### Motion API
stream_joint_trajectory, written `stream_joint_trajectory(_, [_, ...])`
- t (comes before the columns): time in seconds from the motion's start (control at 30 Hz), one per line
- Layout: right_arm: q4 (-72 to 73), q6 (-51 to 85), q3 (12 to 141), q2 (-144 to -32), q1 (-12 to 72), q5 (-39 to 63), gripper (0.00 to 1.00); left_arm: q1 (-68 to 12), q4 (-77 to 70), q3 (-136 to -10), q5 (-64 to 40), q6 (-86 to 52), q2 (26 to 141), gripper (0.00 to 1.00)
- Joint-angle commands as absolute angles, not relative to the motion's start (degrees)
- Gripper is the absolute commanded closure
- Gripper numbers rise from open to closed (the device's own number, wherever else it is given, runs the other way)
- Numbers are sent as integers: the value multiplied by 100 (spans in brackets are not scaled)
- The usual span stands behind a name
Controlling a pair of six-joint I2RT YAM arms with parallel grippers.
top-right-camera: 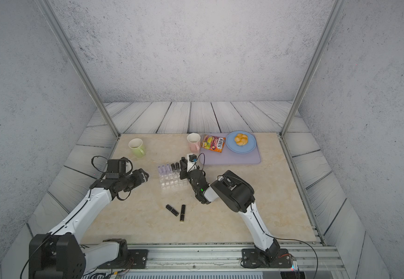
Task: Arrange the lipsticks in the organizer
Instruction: Place the lipstick in the storage box.
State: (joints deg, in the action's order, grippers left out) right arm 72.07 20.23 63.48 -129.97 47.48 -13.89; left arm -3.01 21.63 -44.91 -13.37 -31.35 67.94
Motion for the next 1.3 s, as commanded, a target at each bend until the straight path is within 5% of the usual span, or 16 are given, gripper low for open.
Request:
stream_joint_trajectory(0.0, [6979, 1740, 6439, -12922, 4842, -1754, 100, -247, 2211, -4531, -1403, -3163, 6715, 30])
stream_joint_trajectory(0.13, [6781, 1731, 6507, -12896, 4884, -1832, 100, -249, 2211, -4523, -1423, -3173, 6690, 30])
stream_joint_trajectory(0.47, [6801, 1597, 6452, -12833, 4904, -1839, 66, -251, 2222, -4510, -1398, -3164, 6627, 30])
stream_joint_trajectory(0.97, [6435, 1550, 6088, -11850, 4896, -1667, 50, -246, 2351, -4595, -1505, -3196, 6557, 31])
stream_joint_trajectory(1.13, [4774, 1909, 5564, -10430, 4882, -2047, 53, -292, 3077, -4875, -1514, -3151, 6308, 31])
stream_joint_trajectory(1.27, [500, 3096, 6042, -9235, 4887, -2248, 59, -532, 3728, -4869, -1127, -3155, 5946, 32])
